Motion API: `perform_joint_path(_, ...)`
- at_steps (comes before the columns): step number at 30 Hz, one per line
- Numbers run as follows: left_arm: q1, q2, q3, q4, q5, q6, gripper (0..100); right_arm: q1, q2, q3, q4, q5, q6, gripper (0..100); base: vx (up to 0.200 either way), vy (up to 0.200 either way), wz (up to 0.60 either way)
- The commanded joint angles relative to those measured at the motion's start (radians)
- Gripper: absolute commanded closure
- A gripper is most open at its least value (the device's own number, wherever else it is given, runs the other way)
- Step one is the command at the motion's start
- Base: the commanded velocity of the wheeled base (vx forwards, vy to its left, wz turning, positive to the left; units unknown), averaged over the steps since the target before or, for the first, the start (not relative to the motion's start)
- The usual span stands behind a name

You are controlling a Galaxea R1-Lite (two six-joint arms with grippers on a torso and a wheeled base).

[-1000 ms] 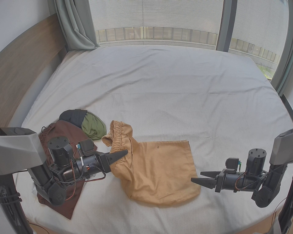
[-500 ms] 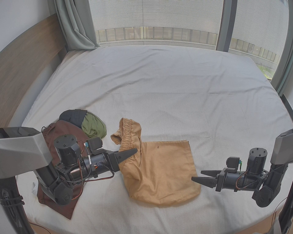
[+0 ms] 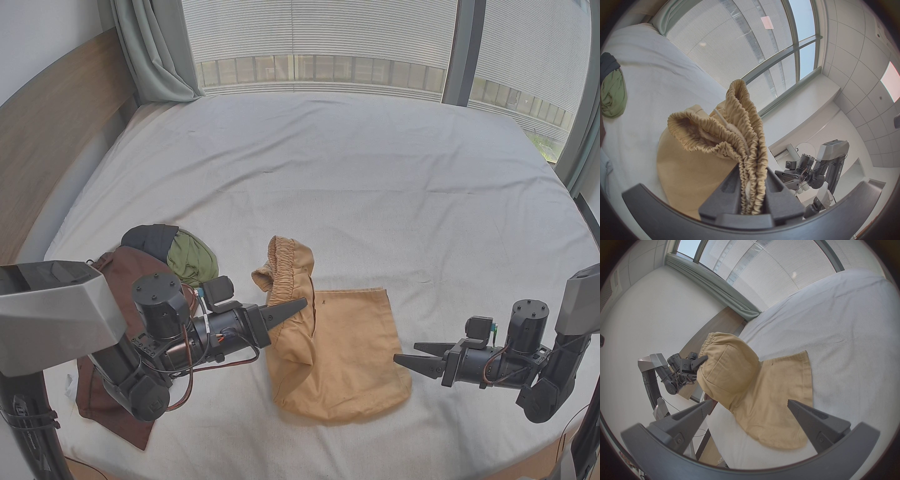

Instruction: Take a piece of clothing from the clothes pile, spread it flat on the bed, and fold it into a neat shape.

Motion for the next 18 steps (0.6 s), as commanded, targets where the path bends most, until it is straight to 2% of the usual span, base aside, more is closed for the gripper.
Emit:
perform_joint_path(1, -0.021, 0.04, -0.028, -0.002, 0.015, -0.002, 100, 0.001, -0.009, -0.006, -0.001, -0.002, 0.001, 0, 0.0, 0.0, 0.0)
perform_joint_path(18, -0.089, 0.21, -0.146, -0.003, 0.039, -0.002, 100, -0.012, -0.013, -0.028, -0.001, -0.002, 0.002, 0, 0.0, 0.0, 0.0)
